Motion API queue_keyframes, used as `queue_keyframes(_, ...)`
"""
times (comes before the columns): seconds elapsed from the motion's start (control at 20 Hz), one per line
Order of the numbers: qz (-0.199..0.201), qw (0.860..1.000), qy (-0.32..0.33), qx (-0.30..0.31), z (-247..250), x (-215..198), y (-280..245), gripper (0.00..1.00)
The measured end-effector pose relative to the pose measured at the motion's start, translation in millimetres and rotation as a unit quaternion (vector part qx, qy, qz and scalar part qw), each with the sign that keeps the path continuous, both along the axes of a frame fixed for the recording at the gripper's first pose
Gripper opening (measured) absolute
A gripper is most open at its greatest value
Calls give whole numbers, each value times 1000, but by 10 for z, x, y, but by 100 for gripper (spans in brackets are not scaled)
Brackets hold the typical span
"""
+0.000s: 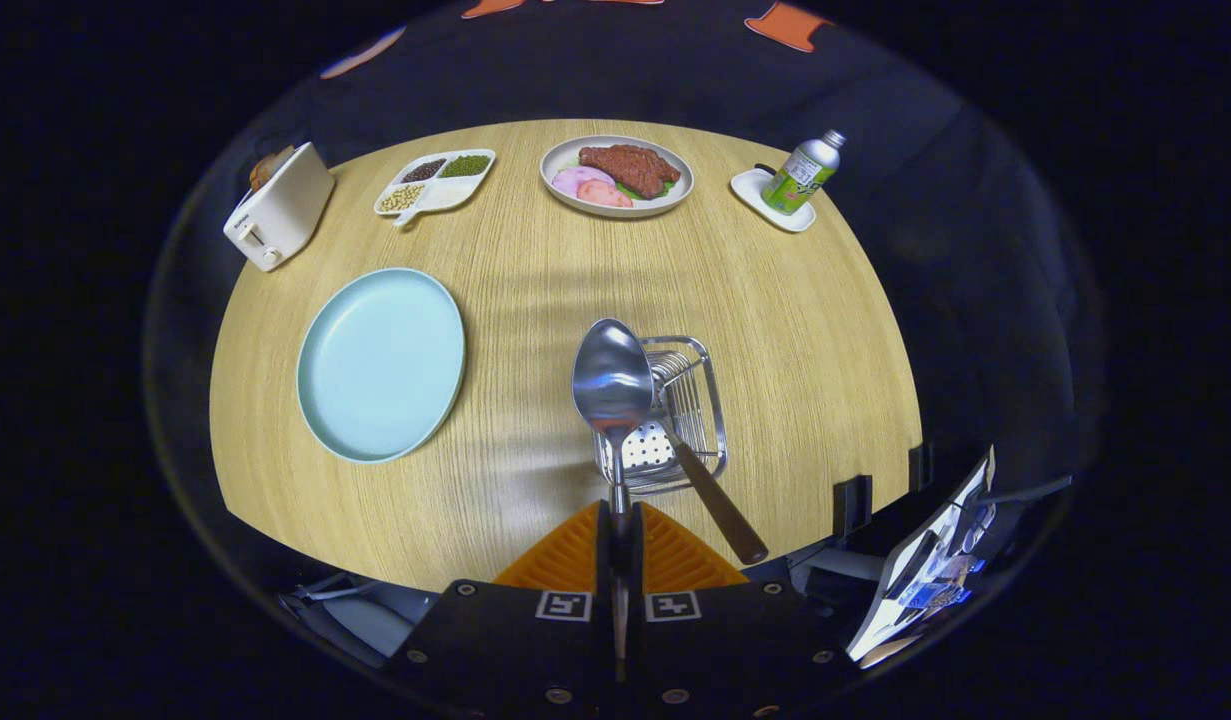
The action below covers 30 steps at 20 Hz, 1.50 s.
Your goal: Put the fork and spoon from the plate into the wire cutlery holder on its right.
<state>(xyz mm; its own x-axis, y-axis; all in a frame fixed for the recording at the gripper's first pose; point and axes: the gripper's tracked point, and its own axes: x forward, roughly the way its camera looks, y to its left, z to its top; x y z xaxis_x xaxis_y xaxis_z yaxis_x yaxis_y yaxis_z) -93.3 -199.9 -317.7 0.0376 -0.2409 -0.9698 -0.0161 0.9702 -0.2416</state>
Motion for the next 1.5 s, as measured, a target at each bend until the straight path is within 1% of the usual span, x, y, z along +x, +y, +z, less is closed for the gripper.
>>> queue_keyframes(0.15,6,1000,26,-9,-57,-59,-93,5)
queue_keyframes(0.3,-5,999,49,-1,-120,-95,-118,5)
queue_keyframes(0.5,-3,996,89,1,-168,-150,-193,5)
queue_keyframes(0.7,-4,994,110,16,-208,-75,-166,6)
queue_keyframes(0.8,5,992,127,23,-238,-66,-159,6)
queue_keyframes(0.85,11,990,137,24,-240,-68,-170,7)
queue_keyframes(0.95,5,988,150,25,-239,-54,-168,8)
queue_keyframes(1.05,9,987,156,22,-230,-44,-174,8)
queue_keyframes(1.2,16,987,158,11,-192,-18,-189,12)
queue_keyframes(1.25,15,988,153,10,-180,1,-181,15)
queue_keyframes(1.35,6,992,129,15,-127,96,-145,20)
queue_keyframes(1.4,-1,993,114,18,-94,157,-130,21)
queue_keyframes(1.5,-13,996,85,18,18,245,-140,30)
